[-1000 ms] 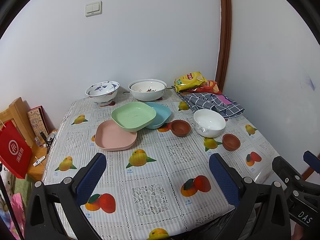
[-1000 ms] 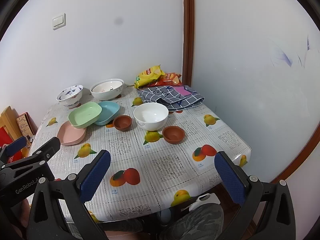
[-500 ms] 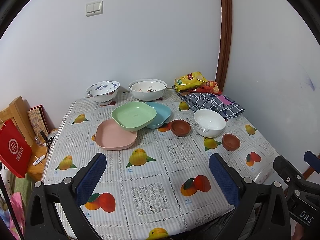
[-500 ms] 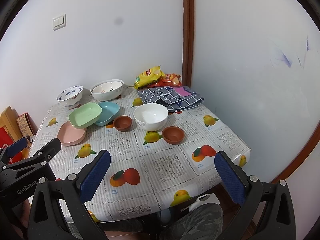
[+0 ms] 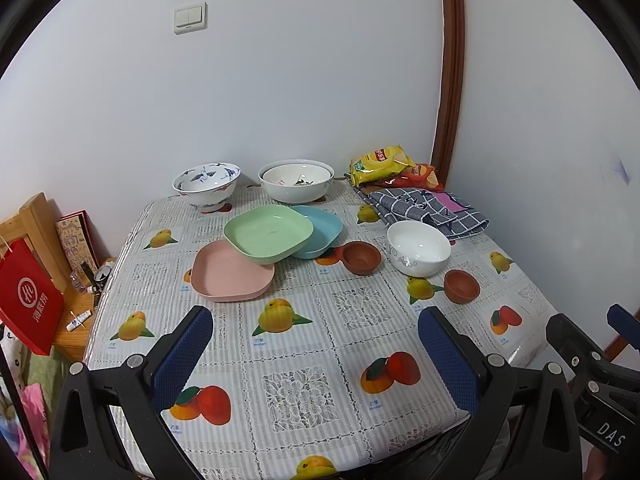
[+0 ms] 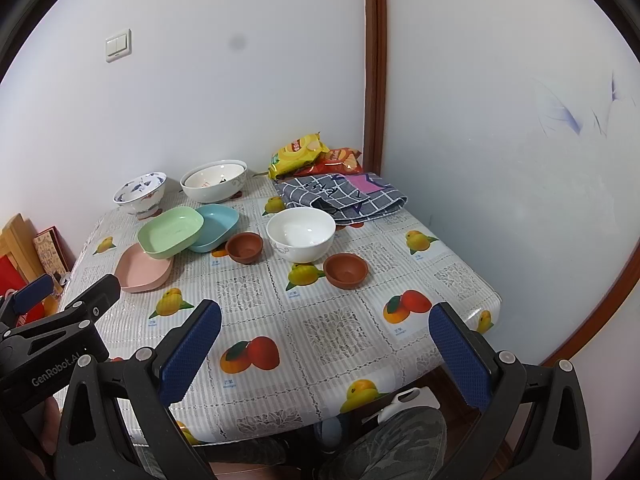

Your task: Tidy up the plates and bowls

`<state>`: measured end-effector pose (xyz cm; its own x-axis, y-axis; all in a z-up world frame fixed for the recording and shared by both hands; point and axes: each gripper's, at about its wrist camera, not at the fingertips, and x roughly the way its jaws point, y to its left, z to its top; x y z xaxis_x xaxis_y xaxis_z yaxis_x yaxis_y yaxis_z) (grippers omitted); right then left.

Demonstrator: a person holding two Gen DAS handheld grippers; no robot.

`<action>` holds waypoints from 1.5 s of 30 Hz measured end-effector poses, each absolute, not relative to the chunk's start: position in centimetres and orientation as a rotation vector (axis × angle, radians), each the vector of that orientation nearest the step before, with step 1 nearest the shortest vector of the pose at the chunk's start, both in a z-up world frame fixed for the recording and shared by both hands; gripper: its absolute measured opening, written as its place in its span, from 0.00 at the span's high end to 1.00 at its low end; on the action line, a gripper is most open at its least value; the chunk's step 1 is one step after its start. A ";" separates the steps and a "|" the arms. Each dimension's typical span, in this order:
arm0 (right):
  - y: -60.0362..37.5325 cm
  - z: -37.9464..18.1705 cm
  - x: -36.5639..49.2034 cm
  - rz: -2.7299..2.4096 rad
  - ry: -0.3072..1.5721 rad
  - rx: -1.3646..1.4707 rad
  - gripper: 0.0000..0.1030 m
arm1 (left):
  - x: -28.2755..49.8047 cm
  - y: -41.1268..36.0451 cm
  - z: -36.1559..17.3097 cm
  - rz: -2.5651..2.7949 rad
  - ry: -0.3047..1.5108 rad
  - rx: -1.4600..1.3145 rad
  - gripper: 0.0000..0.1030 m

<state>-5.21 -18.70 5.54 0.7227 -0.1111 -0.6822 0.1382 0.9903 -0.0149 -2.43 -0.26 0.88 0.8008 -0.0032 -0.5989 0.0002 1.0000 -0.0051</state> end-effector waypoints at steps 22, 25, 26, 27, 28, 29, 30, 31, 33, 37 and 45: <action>-19.2 5.3 -4.8 -0.135 0.727 0.067 0.00 | -0.9 -0.5 0.6 0.000 0.643 0.013 0.00; -19.3 4.8 -4.2 -0.122 0.730 0.081 0.00 | 0.0 -0.5 0.3 -0.003 0.657 0.010 0.00; -19.3 4.6 -3.9 -0.119 0.732 0.085 0.00 | 0.5 -0.5 0.2 -0.002 0.662 0.011 0.00; -19.3 4.4 -3.6 -0.117 0.734 0.089 0.00 | 0.7 -0.4 0.1 -0.002 0.666 0.011 0.00; -19.4 4.1 -3.4 -0.117 0.736 0.092 0.00 | 1.1 -0.4 0.0 -0.003 0.671 0.011 0.00; -19.4 3.8 -3.0 -0.121 0.742 0.091 0.00 | 1.5 -0.2 -0.2 -0.001 0.677 0.011 0.00; -19.4 3.5 -2.6 -0.125 0.749 0.089 0.00 | 2.0 -0.1 -0.3 0.006 0.686 0.012 0.00; -19.4 3.1 -2.2 -0.127 0.755 0.088 0.00 | 2.4 0.1 -0.5 0.011 0.692 0.013 0.00; -19.4 2.5 -1.4 -0.118 0.764 0.091 0.00 | 3.6 0.5 -0.9 0.021 0.707 0.015 0.00; -19.8 1.2 0.8 -0.101 0.792 0.129 0.03 | 5.8 2.0 -1.6 0.042 0.733 -0.001 0.01; -18.6 -0.9 7.2 -0.034 0.870 0.175 0.20 | 11.1 5.5 -3.1 0.093 0.790 -0.042 0.20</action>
